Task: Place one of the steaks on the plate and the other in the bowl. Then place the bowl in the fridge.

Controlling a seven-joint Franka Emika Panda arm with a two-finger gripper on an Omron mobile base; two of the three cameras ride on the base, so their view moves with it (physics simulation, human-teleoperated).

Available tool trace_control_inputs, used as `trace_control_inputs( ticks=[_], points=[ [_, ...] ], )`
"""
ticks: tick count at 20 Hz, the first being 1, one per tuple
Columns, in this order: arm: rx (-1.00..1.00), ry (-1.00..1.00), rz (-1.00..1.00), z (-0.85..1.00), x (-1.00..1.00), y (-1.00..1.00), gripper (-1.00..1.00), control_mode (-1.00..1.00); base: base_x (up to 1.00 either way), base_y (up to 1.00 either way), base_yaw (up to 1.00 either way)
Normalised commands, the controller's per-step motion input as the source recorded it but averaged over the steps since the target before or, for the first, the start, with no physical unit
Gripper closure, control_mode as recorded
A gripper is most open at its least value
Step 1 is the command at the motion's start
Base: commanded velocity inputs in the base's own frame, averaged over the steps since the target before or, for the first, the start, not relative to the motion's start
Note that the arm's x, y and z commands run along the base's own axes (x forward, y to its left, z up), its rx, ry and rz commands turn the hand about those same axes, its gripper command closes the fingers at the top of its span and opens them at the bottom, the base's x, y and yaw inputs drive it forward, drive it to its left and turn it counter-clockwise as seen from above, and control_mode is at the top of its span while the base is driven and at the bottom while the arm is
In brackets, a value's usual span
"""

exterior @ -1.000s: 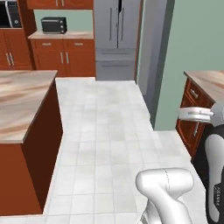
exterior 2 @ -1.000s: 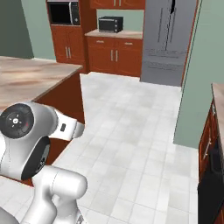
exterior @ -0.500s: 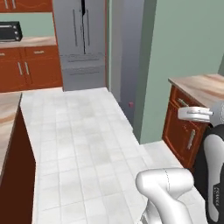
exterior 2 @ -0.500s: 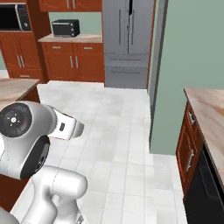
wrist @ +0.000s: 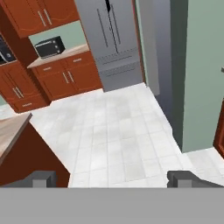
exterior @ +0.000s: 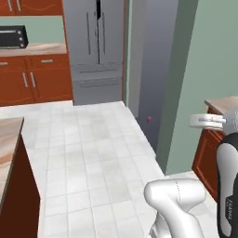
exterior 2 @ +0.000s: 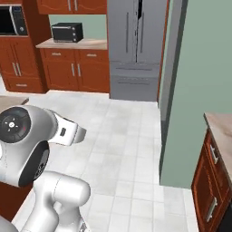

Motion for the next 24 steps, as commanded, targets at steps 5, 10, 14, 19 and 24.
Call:
trace_control_inputs(
  ticks=[5, 10, 14, 19, 24],
  points=[
    [0.0, 0.0, 0.0, 0.0, 0.0, 0.0, -1.0, 1.0, 1.0, -0.11, 0.12],
    [0.0, 0.0, 0.0, 0.0, 0.0, 0.0, -1.0, 1.0, 1.0, -0.16, 0.11],
    [0.0, 0.0, 0.0, 0.0, 0.0, 0.0, -1.0, 1.0, 1.0, -0.03, 0.05],
    [0.0, 0.0, 0.0, 0.0, 0.0, 0.0, -1.0, 1.0, 1.0, 0.0, 0.0],
    [0.0, 0.0, 0.0, 0.0, 0.0, 0.0, -1.0, 1.0, 1.0, -0.03, 0.0]
  ],
)
